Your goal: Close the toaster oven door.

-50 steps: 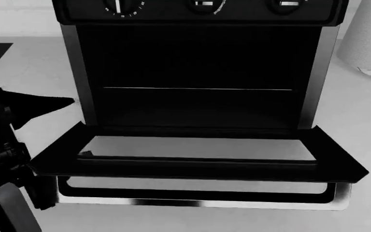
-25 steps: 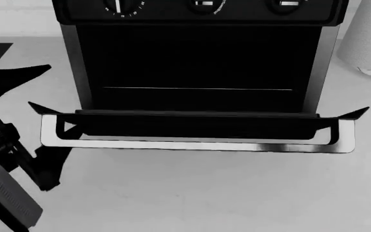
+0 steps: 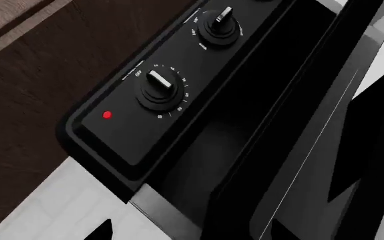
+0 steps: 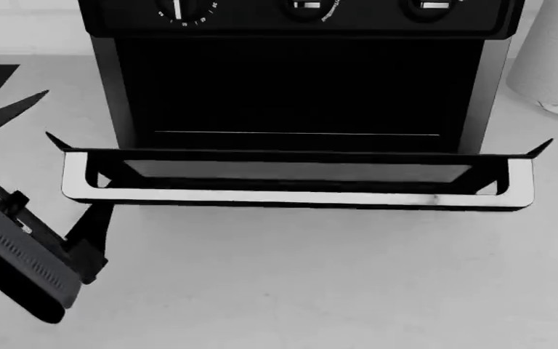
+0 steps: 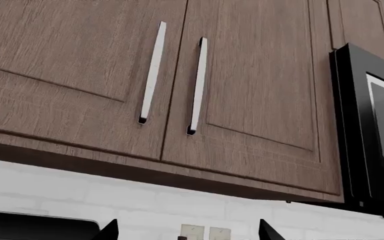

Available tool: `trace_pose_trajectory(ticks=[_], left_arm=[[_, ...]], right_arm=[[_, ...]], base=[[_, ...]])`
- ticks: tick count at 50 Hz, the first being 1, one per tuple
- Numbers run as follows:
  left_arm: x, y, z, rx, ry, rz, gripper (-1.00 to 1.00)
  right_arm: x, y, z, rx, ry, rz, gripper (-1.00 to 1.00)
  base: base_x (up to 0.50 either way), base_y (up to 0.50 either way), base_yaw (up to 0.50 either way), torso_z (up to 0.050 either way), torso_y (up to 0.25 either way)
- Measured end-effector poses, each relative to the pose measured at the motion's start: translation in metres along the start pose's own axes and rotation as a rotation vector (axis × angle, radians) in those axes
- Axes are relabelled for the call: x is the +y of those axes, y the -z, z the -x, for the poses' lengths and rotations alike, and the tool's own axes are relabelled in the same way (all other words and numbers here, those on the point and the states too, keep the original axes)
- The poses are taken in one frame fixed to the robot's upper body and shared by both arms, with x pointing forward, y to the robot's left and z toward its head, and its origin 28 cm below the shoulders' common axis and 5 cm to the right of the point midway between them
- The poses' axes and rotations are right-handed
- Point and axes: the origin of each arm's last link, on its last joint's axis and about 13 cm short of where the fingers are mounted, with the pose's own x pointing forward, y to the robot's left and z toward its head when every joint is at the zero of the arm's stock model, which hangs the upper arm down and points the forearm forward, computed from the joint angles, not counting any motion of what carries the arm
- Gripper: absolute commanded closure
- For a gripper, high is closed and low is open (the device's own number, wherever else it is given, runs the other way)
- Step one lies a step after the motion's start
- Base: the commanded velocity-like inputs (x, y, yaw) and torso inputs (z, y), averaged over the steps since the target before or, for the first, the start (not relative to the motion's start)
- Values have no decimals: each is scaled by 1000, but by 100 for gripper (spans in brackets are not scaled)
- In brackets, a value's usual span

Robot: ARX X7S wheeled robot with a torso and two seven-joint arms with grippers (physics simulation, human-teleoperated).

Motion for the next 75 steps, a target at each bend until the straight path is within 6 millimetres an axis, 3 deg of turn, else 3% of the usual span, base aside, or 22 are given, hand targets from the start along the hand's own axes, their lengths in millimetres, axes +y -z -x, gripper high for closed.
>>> trace_pose_trajectory(ticks=[21, 35, 66, 75], left_arm=[[-20, -29, -7, 245, -155, 381, -100], [-23, -42, -25, 337, -247, 583, -100], [-16, -33, -76, 368, -331, 695, -100], [-25, -36, -81, 352, -319, 685, -100]], right_arm=[[-3, 1, 3, -2, 9, -10, -100], [-3, -1, 3, -9, 10, -15, -100], [-4, -2, 4, -9, 16, -13, -100], [-5, -2, 4, -4, 20, -10, -100]], base=[[0, 0, 0, 0, 2], [0, 0, 0, 1, 1], [0, 0, 0, 0, 1], [20, -5, -14, 1, 0]])
